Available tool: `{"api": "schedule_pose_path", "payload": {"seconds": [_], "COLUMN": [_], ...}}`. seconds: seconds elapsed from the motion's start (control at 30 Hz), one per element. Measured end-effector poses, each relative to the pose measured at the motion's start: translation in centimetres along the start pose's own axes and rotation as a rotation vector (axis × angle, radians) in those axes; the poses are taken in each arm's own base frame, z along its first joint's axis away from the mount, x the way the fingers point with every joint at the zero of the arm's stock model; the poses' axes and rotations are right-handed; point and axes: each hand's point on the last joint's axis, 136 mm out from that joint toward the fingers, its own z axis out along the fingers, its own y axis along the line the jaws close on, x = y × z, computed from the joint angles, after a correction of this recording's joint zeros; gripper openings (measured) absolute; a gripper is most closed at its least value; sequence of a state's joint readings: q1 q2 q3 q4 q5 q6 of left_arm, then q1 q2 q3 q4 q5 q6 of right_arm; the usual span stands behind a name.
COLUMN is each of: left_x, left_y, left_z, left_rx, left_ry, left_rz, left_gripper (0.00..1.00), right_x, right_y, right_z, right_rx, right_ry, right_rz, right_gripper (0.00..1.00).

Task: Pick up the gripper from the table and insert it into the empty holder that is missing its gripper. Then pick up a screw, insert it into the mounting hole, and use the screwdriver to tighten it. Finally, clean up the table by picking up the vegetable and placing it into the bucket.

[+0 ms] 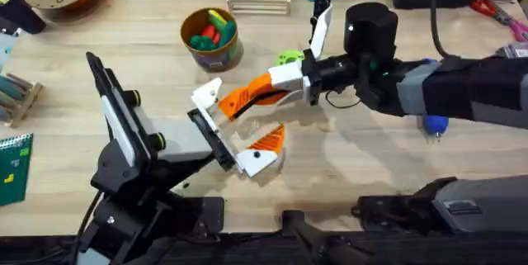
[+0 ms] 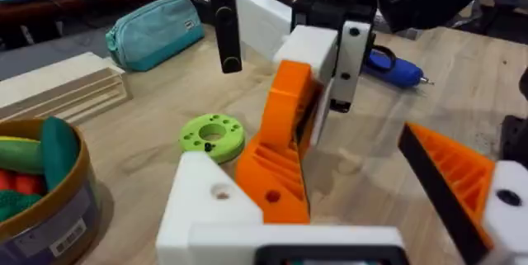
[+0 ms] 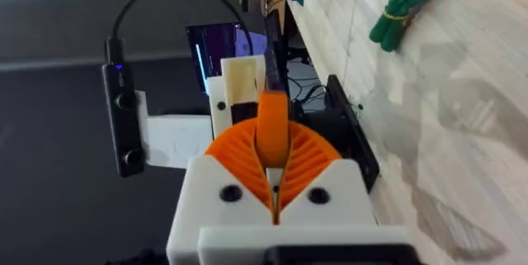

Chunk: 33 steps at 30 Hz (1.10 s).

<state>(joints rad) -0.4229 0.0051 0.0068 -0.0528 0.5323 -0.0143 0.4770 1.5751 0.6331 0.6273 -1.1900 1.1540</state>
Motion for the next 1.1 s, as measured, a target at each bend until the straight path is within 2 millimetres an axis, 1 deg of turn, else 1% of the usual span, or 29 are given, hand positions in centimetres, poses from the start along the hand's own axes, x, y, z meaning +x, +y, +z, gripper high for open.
{"api": "schedule_pose_path", "payload": {"seconds": [0.17,0.33,0.37,0.4,0.57,0.8,1.03,1.07,1.1], "left_x": [-0.1,0.0,0.0,0.0,0.0,0.0,0.0,0.0,0.1], "left_y": [0.0,-0.1,-0.4,-0.4,-0.5,-0.3,0.9,1.2,1.3], "left_z": [0.0,0.0,0.0,0.0,0.0,0.0,-0.1,-0.1,-0.1], "left_rx": [0.001,0.006,0.024,0.026,0.029,0.016,-0.045,-0.066,-0.071], "left_ry": [-0.002,0.001,0.001,0.001,0.001,0.002,0.001,0.000,0.000], "left_rz": [0.008,0.004,-0.001,-0.001,-0.001,-0.013,-0.041,-0.048,-0.050], "left_gripper": [0.987,0.987,0.987,0.987,0.987,0.988,0.987,0.988,0.987], "right_x": [-0.1,-0.3,-1.4,-1.6,-1.6,-1.6,-2.2,-2.2,-2.1], "right_y": [0.2,0.4,1.2,1.3,1.4,1.3,1.1,1.2,1.2], "right_z": [-0.1,-0.7,-1.6,-1.7,-1.6,0.0,1.9,2.5,2.7], "right_rx": [-0.005,-0.017,-0.033,-0.034,-0.033,-0.006,0.038,0.051,0.053], "right_ry": [0.002,0.004,-0.016,-0.021,-0.021,-0.045,-0.120,-0.139,-0.144], "right_rz": [0.001,0.004,-0.024,-0.028,-0.029,-0.035,-0.052,-0.059,-0.061], "right_gripper": [0.018,0.018,0.018,0.018,0.018,0.018,0.015,0.014,0.014]}}
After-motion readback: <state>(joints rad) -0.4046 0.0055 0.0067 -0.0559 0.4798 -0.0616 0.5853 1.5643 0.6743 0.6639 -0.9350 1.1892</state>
